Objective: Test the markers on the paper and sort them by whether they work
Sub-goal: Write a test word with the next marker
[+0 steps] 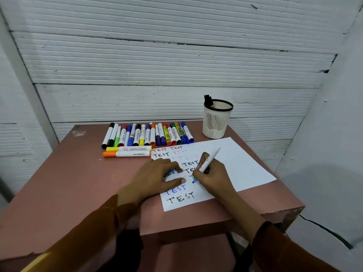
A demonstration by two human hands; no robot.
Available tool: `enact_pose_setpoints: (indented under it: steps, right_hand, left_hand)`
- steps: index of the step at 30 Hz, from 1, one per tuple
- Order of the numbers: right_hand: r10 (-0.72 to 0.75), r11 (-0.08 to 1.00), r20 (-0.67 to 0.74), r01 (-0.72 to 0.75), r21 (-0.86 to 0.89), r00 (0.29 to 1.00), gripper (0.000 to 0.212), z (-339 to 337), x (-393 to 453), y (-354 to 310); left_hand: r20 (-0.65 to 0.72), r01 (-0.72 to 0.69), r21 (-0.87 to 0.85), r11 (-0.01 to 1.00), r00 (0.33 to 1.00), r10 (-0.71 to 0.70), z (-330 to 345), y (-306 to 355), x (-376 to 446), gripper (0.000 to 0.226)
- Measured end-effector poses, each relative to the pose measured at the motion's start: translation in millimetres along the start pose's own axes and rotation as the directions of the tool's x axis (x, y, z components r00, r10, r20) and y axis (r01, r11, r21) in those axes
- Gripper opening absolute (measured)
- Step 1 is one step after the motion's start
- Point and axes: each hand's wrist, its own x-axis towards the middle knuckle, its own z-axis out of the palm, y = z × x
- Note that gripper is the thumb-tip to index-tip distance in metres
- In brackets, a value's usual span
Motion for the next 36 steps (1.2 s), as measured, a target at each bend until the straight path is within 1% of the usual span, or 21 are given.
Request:
enact_pose_setpoints:
  steps: [2, 5, 9, 10, 12, 14, 15, 16, 17, 18, 20, 21, 23, 26, 28, 30, 33, 36]
  right_hand:
    - [-0.033, 0.999, -0.034, 0.032, -0.024, 0.999, 0.032, 1, 0, 2]
    - [-0.008, 0.999, -0.111, 0.002, -0.054, 0.994, 0.034, 1, 1, 5]
    - [0.051, 0.998, -0.106, -0.056, -0.042, 0.993, 0.034, 0, 3, 4]
    - [0.072, 0.997, -0.111, -0.072, 0.001, 0.991, 0.032, 0, 4, 4]
    - [0.129, 0.974, -0.120, -0.103, 0.201, 0.984, 0.030, -3, 6, 4]
    - [0.188, 0.907, -0.119, -0.126, 0.402, 0.975, 0.043, -5, 9, 4]
    - [0.212, 0.877, -0.116, -0.137, 0.460, 0.970, 0.050, -6, 10, 4]
    - [0.230, 0.850, -0.111, -0.144, 0.507, 0.967, 0.053, -7, 11, 4]
    - [0.243, 0.819, -0.100, -0.149, 0.555, 0.965, 0.049, -7, 12, 5]
    - [0.256, 0.782, -0.084, -0.155, 0.604, 0.963, 0.037, -7, 13, 4]
    - [0.288, 0.702, -0.047, -0.177, 0.690, 0.957, 0.008, -7, 15, 1]
    - [0.302, 0.678, -0.036, -0.188, 0.711, 0.953, 0.006, -7, 16, 0]
    - [0.292, 0.684, -0.018, -0.195, 0.703, 0.956, 0.011, -6, 16, 0]
    - [0.249, 0.742, -0.018, -0.179, 0.647, 0.968, 0.010, -6, 14, 0]
    - [0.231, 0.782, -0.028, -0.169, 0.600, 0.972, 0.005, -6, 13, 2]
    - [0.214, 0.798, -0.036, -0.154, 0.583, 0.976, 0.014, -6, 13, 2]
    - [0.192, 0.771, -0.054, -0.117, 0.627, 0.980, 0.029, -8, 12, -1]
    - [0.170, 0.767, -0.070, -0.087, 0.636, 0.983, 0.035, -9, 9, -4]
  left_hand:
    - [0.001, -0.004, -0.007, 1.000, 1.000, 0.004, 0, 0, 0, 0.064]
    - [0.000, -0.010, -0.006, 1.000, 1.000, 0.010, 0, 0, 0, 0.064]
    - [0.004, -0.012, 0.009, 1.000, 1.000, 0.012, 1, -1, -1, 0.064]
    - [0.001, -0.013, 0.006, 1.000, 1.000, 0.013, 0, -1, -1, 0.063]
    - [0.001, -0.009, -0.020, 1.000, 1.000, 0.009, -1, -1, -2, 0.061]
    - [0.001, -0.019, -0.041, 0.999, 1.000, 0.019, -1, 1, -3, 0.059]
    - [-0.005, -0.021, -0.050, 0.999, 1.000, 0.021, 0, 2, -4, 0.054]
    - [-0.019, -0.016, -0.073, 0.997, 1.000, 0.015, 1, 2, -4, 0.048]
    - [-0.043, -0.005, -0.110, 0.994, 0.999, 0.001, 1, 2, -5, 0.044]
    - [-0.064, 0.011, -0.151, 0.988, 0.998, -0.021, 2, 3, -5, 0.041]
    - [-0.075, 0.041, -0.201, 0.979, 0.996, -0.057, 1, 6, -6, 0.033]
    - [-0.076, 0.048, -0.214, 0.976, 0.995, -0.065, 0, 7, -6, 0.028]
    - [-0.080, 0.054, -0.237, 0.970, 0.994, -0.075, -1, 8, -6, 0.021]
    - [-0.082, 0.059, -0.229, 0.972, 0.993, -0.079, -2, 9, -6, 0.020]
    - [-0.086, 0.055, -0.219, 0.974, 0.993, -0.076, -1, 10, -7, 0.021]
    - [-0.087, 0.061, -0.222, 0.973, 0.993, -0.082, -2, 9, -7, 0.021]
    - [-0.091, 0.066, -0.233, 0.970, 0.992, -0.089, -2, 9, -7, 0.020]
    - [-0.098, 0.069, -0.229, 0.971, 0.991, -0.094, -2, 10, -7, 0.019]
